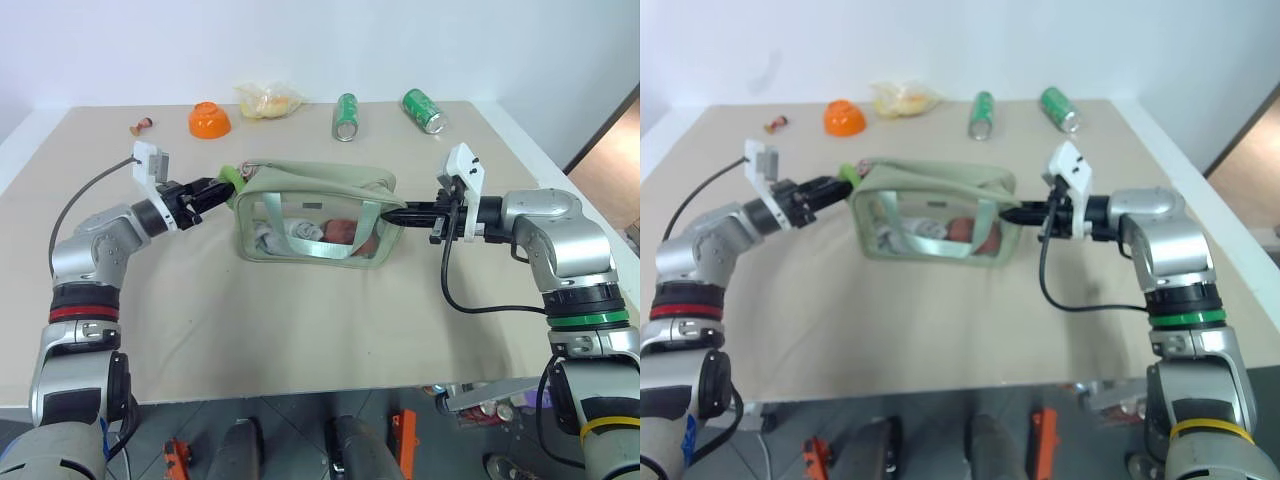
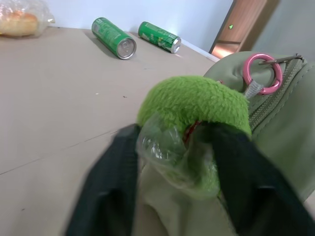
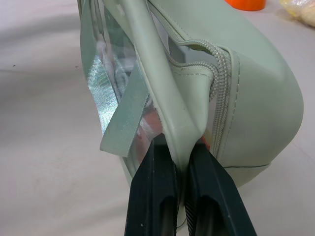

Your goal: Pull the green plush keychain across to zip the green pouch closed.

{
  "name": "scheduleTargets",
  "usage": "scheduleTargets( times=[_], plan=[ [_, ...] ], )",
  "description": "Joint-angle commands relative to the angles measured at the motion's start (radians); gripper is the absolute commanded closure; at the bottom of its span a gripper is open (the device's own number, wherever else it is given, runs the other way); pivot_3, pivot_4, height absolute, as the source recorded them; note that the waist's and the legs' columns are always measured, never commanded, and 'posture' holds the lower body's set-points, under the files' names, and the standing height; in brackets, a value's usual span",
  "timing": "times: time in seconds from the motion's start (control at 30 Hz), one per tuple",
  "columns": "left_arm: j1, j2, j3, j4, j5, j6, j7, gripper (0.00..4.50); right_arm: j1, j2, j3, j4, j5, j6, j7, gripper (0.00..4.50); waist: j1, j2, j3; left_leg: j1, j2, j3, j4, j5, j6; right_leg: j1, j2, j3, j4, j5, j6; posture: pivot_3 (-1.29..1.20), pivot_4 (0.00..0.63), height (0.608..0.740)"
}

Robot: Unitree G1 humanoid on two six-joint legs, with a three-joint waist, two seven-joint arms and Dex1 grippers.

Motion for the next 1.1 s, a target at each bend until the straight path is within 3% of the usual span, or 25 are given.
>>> scheduleTargets(
  times=[0.03,0.07,0.53,0.77,1.1],
  plan=[
    [-0.023,-0.001,0.007,-0.026,-0.001,-0.006,-0.012,3.87,0.007,-0.014,-0.02,-0.05,0.015,0.004,-0.004,4.5,0.0,0.0,0.0,0.0,0.0,0.0,0.0,0.0,0.0,0.0,0.0,0.0,0.0,0.0,0.0,0.0,0.15,0.74],
    [-0.02,-0.003,0.003,-0.025,0.003,-0.005,-0.016,4.2,0.007,-0.012,-0.019,-0.051,0.014,0.004,-0.005,4.5,0.0,0.0,0.0,0.0,0.0,0.0,0.0,0.0,0.0,0.0,0.0,0.0,0.0,0.0,0.0,0.0,0.15,0.74],
    [-0.144,0.05,0.049,-0.027,0.029,-0.075,0.019,4.2,0.0,0.001,-0.008,-0.029,0.01,-0.003,-0.008,4.5,0.0,0.0,0.0,0.0,0.0,0.0,0.0,0.0,0.0,0.0,0.0,0.0,0.0,0.0,0.0,0.0,0.15,0.74],
    [-0.252,0.027,-0.066,-0.075,0.106,-0.166,-0.047,4.2,-0.003,0.007,-0.008,-0.028,0.008,-0.006,-0.014,4.5,0.0,0.0,0.0,0.0,0.0,0.0,0.0,0.0,0.0,0.0,0.0,0.0,0.0,0.0,0.0,0.0,0.15,0.74],
    [-0.391,-0.092,-0.223,-0.051,0.201,-0.309,-0.178,4.2,0.033,0.0,-0.026,-0.075,0.022,0.017,-0.035,4.5,-0.002,0.0,0.0,0.0,0.0,0.0,0.0,0.0,0.0,0.0,0.001,0.002,0.0,0.0,0.0,0.0,0.15,0.74]
  ],
)
